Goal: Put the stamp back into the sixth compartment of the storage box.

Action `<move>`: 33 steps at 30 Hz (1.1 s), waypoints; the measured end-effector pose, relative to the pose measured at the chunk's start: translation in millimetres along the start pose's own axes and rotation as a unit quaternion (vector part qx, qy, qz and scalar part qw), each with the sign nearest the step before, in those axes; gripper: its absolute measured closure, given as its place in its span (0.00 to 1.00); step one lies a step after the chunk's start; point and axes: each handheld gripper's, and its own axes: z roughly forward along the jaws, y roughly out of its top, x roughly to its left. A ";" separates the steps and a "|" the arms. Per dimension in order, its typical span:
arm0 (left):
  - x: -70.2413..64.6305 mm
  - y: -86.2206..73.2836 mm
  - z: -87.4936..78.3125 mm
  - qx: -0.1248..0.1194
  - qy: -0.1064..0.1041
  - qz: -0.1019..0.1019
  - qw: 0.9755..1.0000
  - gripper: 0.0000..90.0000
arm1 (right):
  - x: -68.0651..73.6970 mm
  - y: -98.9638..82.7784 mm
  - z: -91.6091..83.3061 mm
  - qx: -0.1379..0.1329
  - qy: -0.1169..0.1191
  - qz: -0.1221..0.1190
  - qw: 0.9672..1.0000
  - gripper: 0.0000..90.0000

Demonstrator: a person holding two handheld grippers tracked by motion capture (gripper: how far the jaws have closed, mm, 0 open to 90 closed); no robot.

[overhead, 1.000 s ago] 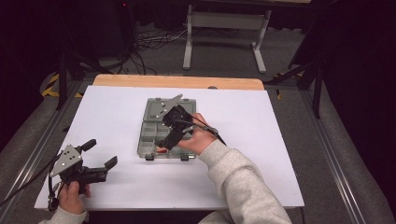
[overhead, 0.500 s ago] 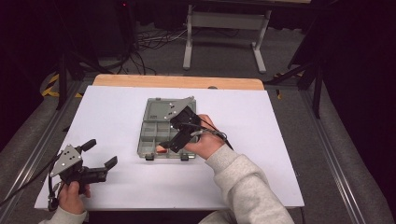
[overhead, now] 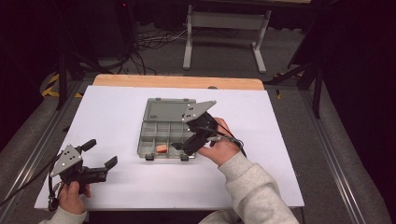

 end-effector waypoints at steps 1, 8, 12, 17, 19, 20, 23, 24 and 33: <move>-0.1 0.0 0.0 0.000 0.000 0.000 1.000 0.02 | 0.4 -2.6 -3.2 -0.002 -0.004 0.003 1.000 0.00; -0.5 0.0 0.4 -0.001 0.000 0.000 1.000 0.02 | 2.2 -25.3 -26.4 -0.030 -0.031 0.023 0.999 0.00; -0.7 0.2 0.6 0.001 -0.001 0.002 1.000 0.02 | 3.1 -42.1 -38.2 -0.038 -0.044 0.042 0.997 0.00; -1.4 0.2 1.2 0.004 -0.001 0.001 1.000 0.02 | 5.7 -65.6 -54.1 -0.075 -0.066 0.061 0.993 0.00; -1.6 0.0 1.8 0.002 0.000 0.002 1.000 0.02 | 6.0 -77.1 -60.8 -0.091 -0.074 0.074 0.990 0.00; -1.7 0.0 1.9 0.002 0.000 0.002 1.000 0.02 | 6.1 -80.9 -62.7 -0.094 -0.076 0.078 0.990 0.00; -1.8 0.0 2.0 0.003 0.000 0.003 1.000 0.02 | 7.3 -97.0 -69.1 -0.107 -0.088 0.086 0.987 0.00; -2.0 0.0 2.0 0.002 0.000 0.002 1.000 0.02 | 7.7 -100.7 -70.0 -0.110 -0.087 0.090 0.986 0.00; -2.0 -0.6 2.5 0.001 0.001 0.003 1.000 0.02 | 17.1 -141.3 -76.3 -0.145 -0.106 0.110 0.978 0.00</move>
